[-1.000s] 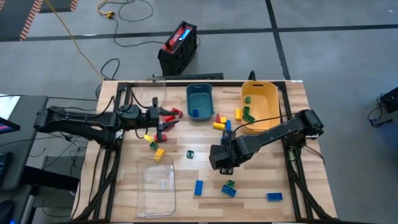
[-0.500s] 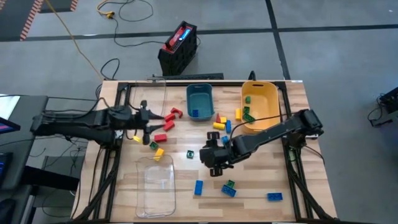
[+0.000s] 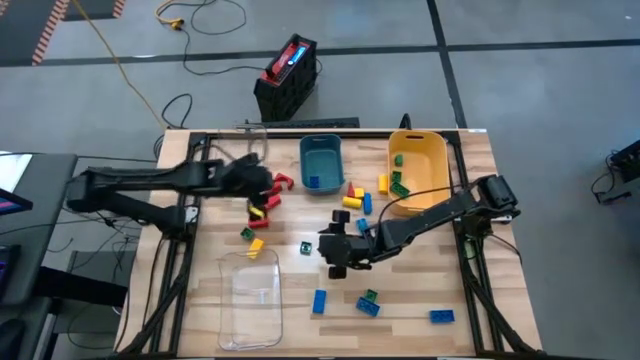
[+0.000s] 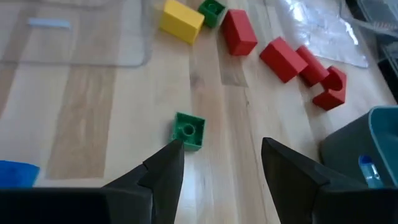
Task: Sort blocks
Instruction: Put the red block into the top transparent bin
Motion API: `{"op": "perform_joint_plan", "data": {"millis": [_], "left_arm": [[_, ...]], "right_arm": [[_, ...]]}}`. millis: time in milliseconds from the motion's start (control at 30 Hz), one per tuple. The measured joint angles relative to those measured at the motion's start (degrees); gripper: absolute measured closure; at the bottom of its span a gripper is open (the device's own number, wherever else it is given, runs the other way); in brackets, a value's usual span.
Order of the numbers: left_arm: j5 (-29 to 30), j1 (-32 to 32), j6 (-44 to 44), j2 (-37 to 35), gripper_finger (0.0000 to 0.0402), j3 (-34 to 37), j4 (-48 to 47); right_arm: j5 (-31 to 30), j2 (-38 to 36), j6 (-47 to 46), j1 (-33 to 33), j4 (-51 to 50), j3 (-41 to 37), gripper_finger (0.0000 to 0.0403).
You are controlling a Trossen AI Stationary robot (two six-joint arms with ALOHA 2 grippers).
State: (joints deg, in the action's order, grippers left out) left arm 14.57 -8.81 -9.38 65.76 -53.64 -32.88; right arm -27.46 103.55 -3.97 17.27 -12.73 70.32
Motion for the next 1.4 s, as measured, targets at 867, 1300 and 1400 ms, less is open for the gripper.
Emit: {"op": "perform_joint_plan", "data": {"millis": [867,1300,1400], "left_arm": [[-6.43,-12.42,-17.86,33.70,0.0143,-25.07,-16.47],[-4.63,-14.28,-14.01,38.81,0.0143,-25.31,-15.08],[-2.17,-13.52,-15.52,40.86,0.0143,-25.32,-15.70]], "right_arm": [[-20.44,-12.10,-6.56,7.69,12.19,-21.58,0.0182],[-20.83,-17.05,-6.69,7.40,24.50,-31.19,0.0182],[-20.63,-17.03,-6.10,7.06,24.52,-31.19,0.0182]]}}
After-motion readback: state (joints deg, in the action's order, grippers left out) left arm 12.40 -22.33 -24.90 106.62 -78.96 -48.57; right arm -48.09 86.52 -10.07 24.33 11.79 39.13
